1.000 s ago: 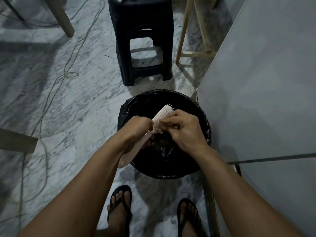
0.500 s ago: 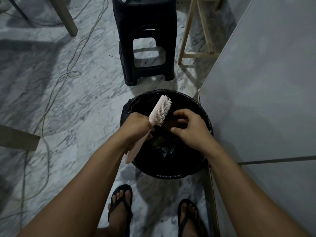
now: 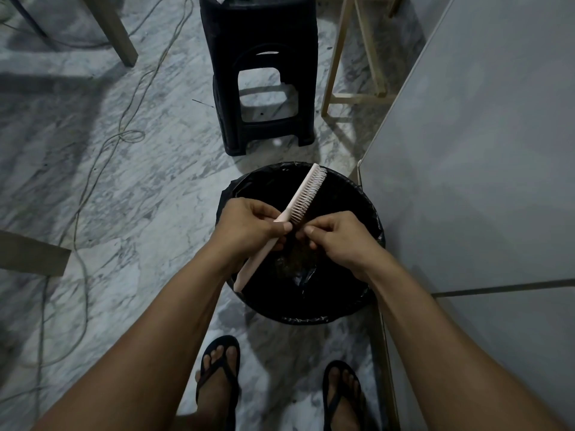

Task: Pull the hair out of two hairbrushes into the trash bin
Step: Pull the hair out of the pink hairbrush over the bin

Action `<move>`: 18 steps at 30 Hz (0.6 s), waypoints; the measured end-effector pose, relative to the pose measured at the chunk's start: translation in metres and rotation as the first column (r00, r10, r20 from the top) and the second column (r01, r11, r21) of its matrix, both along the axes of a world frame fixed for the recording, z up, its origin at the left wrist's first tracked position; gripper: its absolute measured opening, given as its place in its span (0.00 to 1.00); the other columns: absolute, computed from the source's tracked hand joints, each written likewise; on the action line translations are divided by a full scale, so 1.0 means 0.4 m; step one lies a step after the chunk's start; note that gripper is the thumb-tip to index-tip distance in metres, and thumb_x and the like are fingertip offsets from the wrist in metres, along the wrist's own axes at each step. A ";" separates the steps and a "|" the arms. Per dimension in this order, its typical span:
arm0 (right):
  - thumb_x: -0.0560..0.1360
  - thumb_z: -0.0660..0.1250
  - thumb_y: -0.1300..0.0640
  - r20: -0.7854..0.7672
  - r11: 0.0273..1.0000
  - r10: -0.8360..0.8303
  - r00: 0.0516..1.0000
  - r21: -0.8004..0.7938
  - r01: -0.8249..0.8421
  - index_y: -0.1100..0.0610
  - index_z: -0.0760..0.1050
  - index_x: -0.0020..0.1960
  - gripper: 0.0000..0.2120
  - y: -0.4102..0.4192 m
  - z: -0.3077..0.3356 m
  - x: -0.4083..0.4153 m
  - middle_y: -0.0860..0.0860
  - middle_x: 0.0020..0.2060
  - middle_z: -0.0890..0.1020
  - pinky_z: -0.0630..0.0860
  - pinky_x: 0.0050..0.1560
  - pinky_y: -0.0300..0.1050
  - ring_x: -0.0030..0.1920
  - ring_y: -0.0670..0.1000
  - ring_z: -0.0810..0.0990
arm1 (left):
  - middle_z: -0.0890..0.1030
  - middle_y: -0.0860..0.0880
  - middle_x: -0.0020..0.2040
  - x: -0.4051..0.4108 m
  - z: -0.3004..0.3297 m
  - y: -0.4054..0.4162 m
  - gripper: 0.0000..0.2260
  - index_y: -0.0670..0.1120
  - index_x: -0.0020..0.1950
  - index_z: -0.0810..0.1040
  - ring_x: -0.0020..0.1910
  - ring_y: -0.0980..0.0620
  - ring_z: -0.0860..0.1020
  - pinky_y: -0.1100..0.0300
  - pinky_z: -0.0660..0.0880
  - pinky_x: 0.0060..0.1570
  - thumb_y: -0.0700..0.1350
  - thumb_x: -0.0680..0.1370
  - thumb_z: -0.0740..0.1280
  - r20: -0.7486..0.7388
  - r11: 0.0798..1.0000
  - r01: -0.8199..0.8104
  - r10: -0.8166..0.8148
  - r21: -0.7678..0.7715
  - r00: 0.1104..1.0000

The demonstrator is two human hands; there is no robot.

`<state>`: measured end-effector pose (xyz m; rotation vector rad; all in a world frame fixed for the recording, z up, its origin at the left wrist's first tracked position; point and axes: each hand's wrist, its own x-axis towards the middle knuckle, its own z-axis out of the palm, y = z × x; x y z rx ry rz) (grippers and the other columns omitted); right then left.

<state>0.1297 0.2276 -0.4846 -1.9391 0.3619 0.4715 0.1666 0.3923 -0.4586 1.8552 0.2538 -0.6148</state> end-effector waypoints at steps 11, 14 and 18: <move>0.74 0.60 0.64 -0.129 0.809 -0.055 0.990 -0.587 -0.032 0.53 0.76 0.39 0.09 -0.062 -0.025 -0.002 0.59 0.48 0.83 0.72 0.46 0.46 0.50 0.61 0.80 | 0.82 0.43 0.36 0.019 0.007 0.013 0.02 0.42 0.45 0.84 0.29 0.51 0.80 0.64 0.78 0.26 0.39 0.74 0.72 -0.039 0.951 -0.300 0.298 -0.075 0.954; 0.73 0.62 0.61 -0.174 0.869 0.005 0.985 -0.487 -0.090 0.47 0.80 0.48 0.13 -0.053 -0.029 0.004 0.53 0.58 0.81 0.69 0.65 0.54 0.62 0.58 0.75 | 0.83 0.41 0.37 0.016 0.006 0.008 0.01 0.41 0.45 0.83 0.27 0.50 0.80 0.62 0.78 0.27 0.38 0.74 0.72 -0.055 0.955 -0.279 0.275 -0.103 0.960; 0.65 0.67 0.61 0.015 0.965 -0.028 0.999 -0.262 0.031 0.45 0.76 0.62 0.26 -0.040 -0.018 0.014 0.48 0.68 0.74 0.66 0.69 0.56 0.69 0.53 0.70 | 0.82 0.41 0.36 0.006 0.005 -0.005 0.02 0.40 0.45 0.82 0.29 0.48 0.79 0.59 0.80 0.31 0.37 0.76 0.70 -0.053 0.975 -0.188 0.183 -0.116 0.982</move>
